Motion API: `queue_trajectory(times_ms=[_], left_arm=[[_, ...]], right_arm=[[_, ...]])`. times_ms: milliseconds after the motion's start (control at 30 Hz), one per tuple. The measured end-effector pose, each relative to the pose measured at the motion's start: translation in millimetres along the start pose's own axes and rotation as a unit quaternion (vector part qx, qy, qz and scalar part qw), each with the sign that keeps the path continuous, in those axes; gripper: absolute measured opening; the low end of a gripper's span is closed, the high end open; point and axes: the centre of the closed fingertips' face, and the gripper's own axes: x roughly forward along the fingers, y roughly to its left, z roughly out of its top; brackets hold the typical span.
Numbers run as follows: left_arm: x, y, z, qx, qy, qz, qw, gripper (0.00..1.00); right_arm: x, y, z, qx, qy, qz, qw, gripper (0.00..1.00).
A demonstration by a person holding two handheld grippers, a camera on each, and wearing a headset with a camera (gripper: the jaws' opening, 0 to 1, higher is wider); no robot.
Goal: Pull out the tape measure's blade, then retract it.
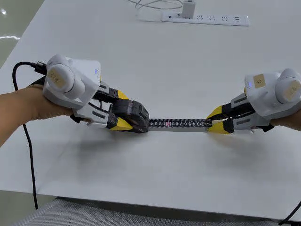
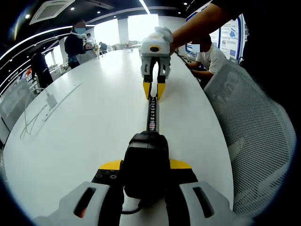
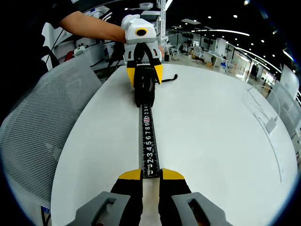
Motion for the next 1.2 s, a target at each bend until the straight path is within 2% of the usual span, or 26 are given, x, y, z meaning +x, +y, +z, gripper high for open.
queue_trajectory(times_ms=[733,1200], left_arm=[[0.3,0.0,0.5,0.000,-0.002,0.000,1.0000,0.28],[0.0,-0.6,0.1,0.002,-0.002,0.000,1.0000,0.28]], right_arm=[[-26.1,-0.8,-23.3,0.014,0.008,-0.005,0.9999,0.07],[-42.7,-3.1,-44.4,0.027,0.021,-0.016,0.9993,0.08]])
